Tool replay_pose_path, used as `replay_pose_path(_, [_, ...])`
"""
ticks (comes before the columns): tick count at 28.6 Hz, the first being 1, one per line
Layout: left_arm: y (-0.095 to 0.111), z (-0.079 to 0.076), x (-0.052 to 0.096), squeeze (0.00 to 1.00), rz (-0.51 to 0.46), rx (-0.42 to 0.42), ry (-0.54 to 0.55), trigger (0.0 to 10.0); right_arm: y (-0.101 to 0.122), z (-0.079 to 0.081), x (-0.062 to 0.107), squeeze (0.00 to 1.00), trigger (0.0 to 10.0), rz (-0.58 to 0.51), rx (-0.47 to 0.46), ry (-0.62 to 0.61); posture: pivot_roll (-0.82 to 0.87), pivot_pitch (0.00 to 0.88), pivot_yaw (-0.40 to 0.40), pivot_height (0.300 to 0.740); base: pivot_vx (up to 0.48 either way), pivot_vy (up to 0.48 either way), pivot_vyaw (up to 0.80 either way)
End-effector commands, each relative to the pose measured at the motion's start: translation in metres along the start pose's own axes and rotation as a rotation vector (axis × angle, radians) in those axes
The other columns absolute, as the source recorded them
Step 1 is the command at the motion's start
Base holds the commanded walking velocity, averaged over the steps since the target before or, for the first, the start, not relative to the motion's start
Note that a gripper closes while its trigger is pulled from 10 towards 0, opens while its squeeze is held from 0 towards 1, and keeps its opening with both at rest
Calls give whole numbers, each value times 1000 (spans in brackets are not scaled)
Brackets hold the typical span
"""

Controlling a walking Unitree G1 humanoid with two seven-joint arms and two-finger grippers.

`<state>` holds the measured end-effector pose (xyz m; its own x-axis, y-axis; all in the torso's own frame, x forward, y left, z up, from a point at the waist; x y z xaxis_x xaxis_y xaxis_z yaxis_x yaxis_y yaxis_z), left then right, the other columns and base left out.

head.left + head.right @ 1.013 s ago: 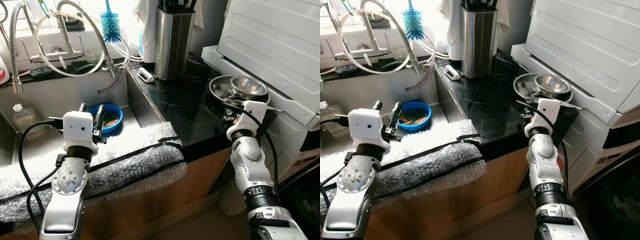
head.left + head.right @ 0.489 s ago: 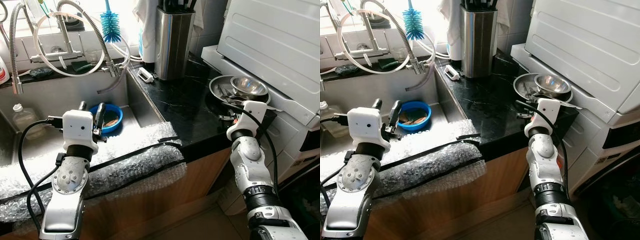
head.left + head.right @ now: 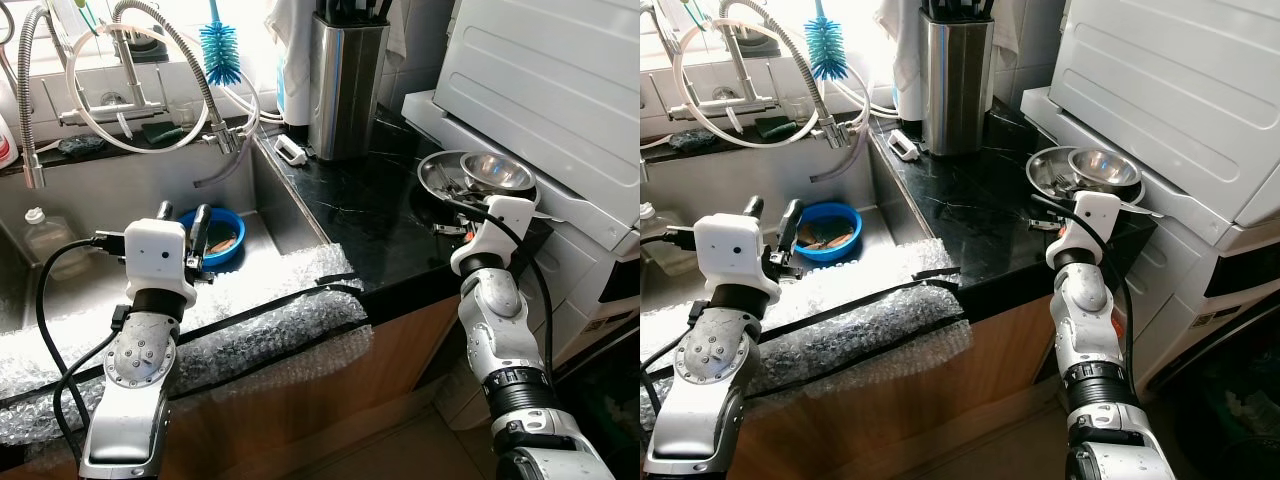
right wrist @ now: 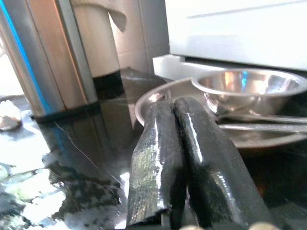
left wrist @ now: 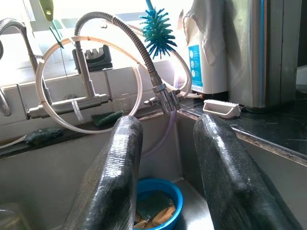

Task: Kitchen organization

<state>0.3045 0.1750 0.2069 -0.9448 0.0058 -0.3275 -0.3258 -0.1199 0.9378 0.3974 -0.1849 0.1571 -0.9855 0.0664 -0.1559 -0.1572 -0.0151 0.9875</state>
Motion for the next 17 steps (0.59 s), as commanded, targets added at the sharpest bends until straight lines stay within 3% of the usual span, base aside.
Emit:
replay_pose_path(1, [3,1,-3,0,-17,-15,13,10000,31,9,-7,0,0,-118,-16,35,-2,0,-64,740,0,0,0])
replay_pose_path(9, [5,2,-5,0,-26,-9,29,10000,59,24,-10,0,0,-222,-36,103,1,0,-69,740,0,0,0])
replay_pose_path(10, [5,1,-5,0,-26,-2,32,10000,68,31,-9,0,8000,-261,-57,140,-1,0,-68,740,0,0,0])
replay_pose_path(11, [5,1,-5,0,-26,0,32,10000,70,33,-8,0,8000,-270,-60,150,-1,0,-68,740,0,0,0])
replay_pose_path(12, [5,2,-6,0,-23,13,44,10000,76,40,-7,0,10000,-297,-91,187,-3,0,-69,740,0,0,0])
replay_pose_path(17, [1,6,-9,0,4,33,80,10000,89,59,-1,0,10000,-344,-210,300,-1,0,-72,740,0,0,0])
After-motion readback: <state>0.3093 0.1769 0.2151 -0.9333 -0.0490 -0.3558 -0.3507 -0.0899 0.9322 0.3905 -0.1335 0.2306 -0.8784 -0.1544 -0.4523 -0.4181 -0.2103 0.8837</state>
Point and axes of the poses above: a point about 5 cm out from each wrist's last joint towards the gripper, its own x axis pointing back from the gripper into the wrist, its own y axis along the axis of the wrist's last joint, z = x × y, the point moved 4 cm from there along -x, pointing out of the wrist towards the gripper, and after that the axes turned 5 degrees about x, right-handed, at the moved point
